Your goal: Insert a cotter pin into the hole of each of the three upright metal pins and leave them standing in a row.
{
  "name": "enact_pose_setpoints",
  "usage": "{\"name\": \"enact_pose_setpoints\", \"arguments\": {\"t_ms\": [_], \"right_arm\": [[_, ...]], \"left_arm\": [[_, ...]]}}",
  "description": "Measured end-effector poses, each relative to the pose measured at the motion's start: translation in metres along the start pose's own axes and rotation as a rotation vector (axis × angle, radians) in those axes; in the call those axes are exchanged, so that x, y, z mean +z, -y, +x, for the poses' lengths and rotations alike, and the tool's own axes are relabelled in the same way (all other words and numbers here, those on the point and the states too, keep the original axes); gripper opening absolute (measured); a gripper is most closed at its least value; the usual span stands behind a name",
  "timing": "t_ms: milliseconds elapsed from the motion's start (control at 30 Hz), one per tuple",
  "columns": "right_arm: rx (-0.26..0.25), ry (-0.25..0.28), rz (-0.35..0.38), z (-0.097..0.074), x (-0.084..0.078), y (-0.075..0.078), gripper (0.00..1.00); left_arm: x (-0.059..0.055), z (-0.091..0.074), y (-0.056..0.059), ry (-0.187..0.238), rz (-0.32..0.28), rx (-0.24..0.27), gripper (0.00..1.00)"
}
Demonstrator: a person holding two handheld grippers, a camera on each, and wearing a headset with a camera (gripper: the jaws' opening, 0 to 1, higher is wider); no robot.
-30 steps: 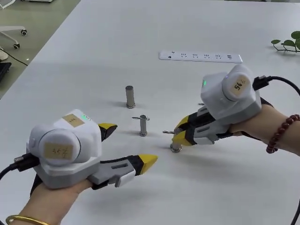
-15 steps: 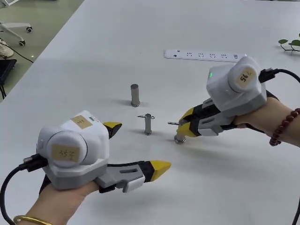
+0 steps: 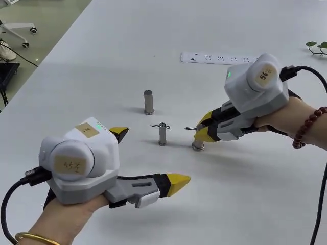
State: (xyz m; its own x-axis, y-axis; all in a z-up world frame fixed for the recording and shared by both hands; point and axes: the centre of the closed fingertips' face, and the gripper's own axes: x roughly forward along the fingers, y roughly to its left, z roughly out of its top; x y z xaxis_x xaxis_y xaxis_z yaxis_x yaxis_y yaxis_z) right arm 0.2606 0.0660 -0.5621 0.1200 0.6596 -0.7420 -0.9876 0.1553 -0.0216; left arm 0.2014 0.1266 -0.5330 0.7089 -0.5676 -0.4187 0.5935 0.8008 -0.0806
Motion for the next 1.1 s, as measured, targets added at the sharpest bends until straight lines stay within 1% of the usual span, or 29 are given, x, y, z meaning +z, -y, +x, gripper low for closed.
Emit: {"name": "enact_pose_setpoints", "arguments": {"t_ms": [133, 167, 300, 433, 567, 600, 633, 767, 867, 1100], "right_arm": [[0.006, -0.007, -0.007, 0.0009, -0.0013, 0.0001, 0.08], [0.009, -0.004, -0.003, 0.0017, -0.0015, 0.0022, 0.08], [0.019, -0.007, -0.015, 0.0018, -0.0014, 0.002, 0.08], [0.028, -0.005, -0.013, 0.0017, -0.0012, 0.0025, 0.08], [0.042, 0.0, -0.026, 0.0018, -0.0006, 0.0011, 0.09], [0.044, 0.001, -0.022, 0.0018, -0.0005, 0.0015, 0.09], [0.047, 0.003, -0.002, 0.0019, -0.0004, 0.0013, 0.09], [0.053, 0.001, -0.011, 0.0018, -0.0006, 0.0008, 0.09], [0.058, 0.003, -0.028, 0.0017, -0.0004, 0.0004, 0.09], [0.054, 0.018, -0.026, -0.0018, 0.0039, -0.0016, 0.18]], "left_arm": [[0.0004, -0.0001, -0.0013, 0.002, 0.0, -0.002, 0.99], [0.0007, -0.0001, -0.0015, 0.004, 0.0, -0.002, 0.99], [0.0015, -0.0004, -0.0022, 0.005, 0.008, -0.001, 0.99], [0.0019, -0.0004, -0.0024, 0.008, 0.01, -0.001, 0.99], [0.0005, -0.0004, -0.0008, 0.002, 0.017, -0.007, 0.99], [0.0003, -0.0003, -0.0006, 0.001, 0.016, -0.008, 0.99], [0.0, 0.0, -0.0003, 0.0, 0.013, -0.01, 0.99], [0.0, 0.0004, 0.0002, 0.0, 0.011, -0.013, 0.99], [-0.0022, 0.0005, -0.0007, -0.011, 0.017, -0.009, 0.99], [-0.0027, -0.0001, -0.0016, -0.015, 0.016, -0.006, 0.99]]}}
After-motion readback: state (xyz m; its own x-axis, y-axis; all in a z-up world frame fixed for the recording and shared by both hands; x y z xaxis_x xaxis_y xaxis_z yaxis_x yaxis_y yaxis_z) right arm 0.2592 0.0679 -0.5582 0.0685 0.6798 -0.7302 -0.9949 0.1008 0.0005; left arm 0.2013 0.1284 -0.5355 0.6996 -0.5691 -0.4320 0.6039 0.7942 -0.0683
